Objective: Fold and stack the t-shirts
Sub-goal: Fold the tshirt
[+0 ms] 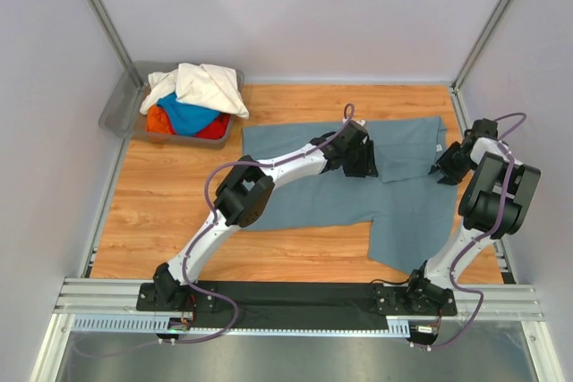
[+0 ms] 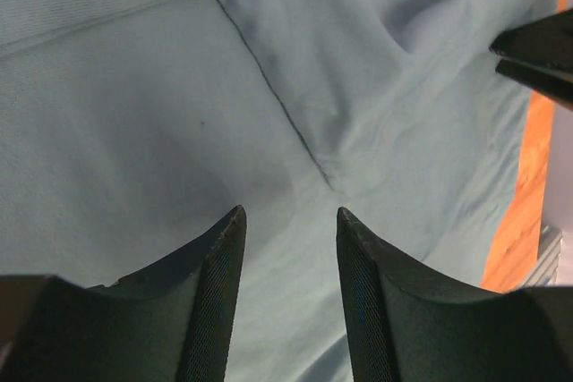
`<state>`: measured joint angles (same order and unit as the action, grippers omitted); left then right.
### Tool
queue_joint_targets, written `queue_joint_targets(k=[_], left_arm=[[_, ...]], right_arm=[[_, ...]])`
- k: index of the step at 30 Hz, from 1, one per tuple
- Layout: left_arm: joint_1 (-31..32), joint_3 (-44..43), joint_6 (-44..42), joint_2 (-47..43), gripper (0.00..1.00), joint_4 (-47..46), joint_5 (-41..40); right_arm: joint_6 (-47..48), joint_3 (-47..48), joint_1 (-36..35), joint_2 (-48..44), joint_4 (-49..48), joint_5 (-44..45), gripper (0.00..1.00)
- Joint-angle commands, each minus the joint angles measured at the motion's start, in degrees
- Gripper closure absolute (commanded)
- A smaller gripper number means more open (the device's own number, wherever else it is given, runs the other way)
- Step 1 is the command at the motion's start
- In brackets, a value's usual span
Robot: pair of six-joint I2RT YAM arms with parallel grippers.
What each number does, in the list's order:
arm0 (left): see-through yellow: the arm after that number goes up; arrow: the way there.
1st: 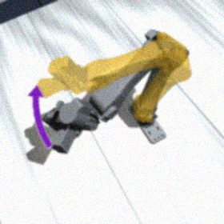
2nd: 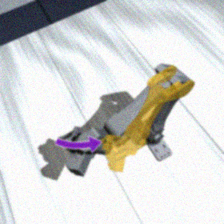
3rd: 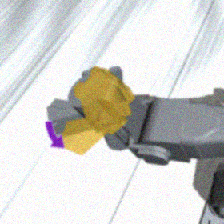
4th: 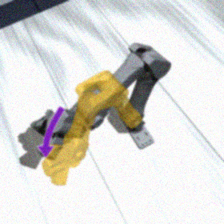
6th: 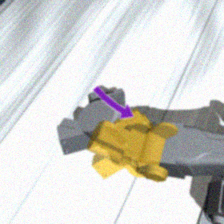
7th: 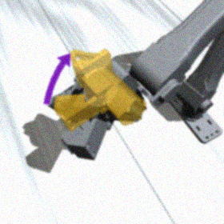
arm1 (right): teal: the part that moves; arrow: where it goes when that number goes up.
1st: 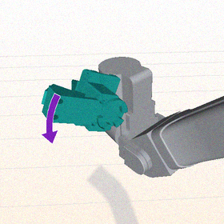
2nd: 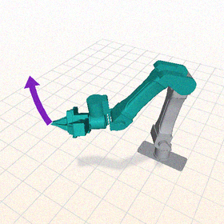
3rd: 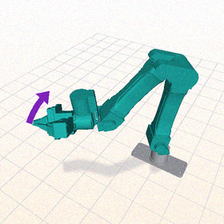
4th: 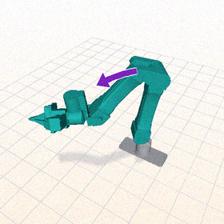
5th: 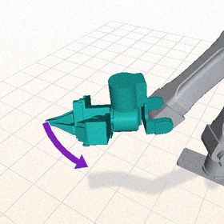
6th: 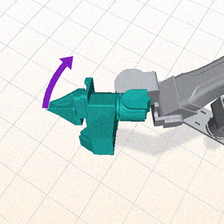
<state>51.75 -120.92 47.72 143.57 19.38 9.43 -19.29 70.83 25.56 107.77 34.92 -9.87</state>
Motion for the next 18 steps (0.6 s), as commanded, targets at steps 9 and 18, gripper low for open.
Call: queue_joint_targets(k=[9, 18], left_arm=[[1.3, -0.5, 10.5, 2.4, 0.57, -11.2, 0.7], [1.8, -0.4, 12.6, 3.9, 0.58, -12.4, 1.7]], right_arm=[[-1.3, -0.7, 1.9, -1.9, -4.0, -1.6, 0.58], [-2.1, 0.8, 2.9, -0.4, -4.0, -3.8, 0.6]])
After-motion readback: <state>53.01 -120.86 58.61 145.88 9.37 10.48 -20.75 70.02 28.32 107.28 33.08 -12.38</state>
